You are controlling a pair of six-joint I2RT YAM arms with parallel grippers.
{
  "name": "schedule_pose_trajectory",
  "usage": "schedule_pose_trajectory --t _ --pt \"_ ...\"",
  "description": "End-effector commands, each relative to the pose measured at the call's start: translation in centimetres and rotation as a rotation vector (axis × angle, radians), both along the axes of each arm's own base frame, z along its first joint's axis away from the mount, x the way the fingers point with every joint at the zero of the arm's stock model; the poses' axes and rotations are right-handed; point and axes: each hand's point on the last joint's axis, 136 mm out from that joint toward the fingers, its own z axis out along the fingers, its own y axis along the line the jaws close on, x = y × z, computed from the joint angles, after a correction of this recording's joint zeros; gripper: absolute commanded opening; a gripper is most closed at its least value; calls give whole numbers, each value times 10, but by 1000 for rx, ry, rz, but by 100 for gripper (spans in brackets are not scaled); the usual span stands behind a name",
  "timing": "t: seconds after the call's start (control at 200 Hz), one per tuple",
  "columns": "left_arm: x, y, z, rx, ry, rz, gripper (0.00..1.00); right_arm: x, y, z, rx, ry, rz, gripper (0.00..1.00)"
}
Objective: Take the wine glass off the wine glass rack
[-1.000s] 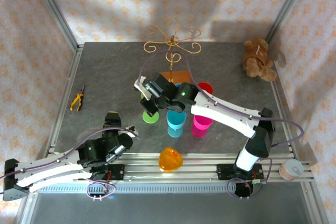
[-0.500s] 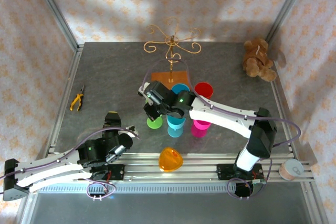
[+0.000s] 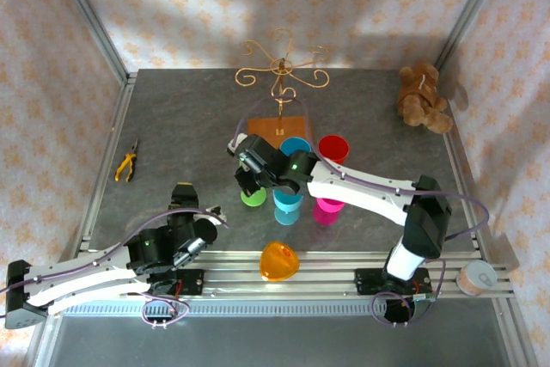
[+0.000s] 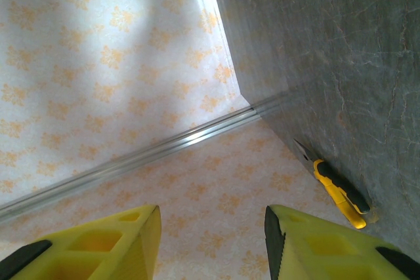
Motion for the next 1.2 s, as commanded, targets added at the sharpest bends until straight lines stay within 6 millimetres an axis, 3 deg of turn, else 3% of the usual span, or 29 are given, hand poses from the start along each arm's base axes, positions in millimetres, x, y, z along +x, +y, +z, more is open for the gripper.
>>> schedule_pose_trajectory --t 0.0,0.571,0.856,1.196 --pt "-1 3 12 -4 -27 16 48 6 0 -10 -13 -13 -38 0" --pt "0 3 12 -3 -28 18 48 3 7 -39 -63 24 -38 0" --pt "0 3 12 -2 -27 18 48 2 9 -40 -68 26 -39 18" --pt "0 2 14 -4 -29 15 48 -4 8 -14 -50 -13 -24 32"
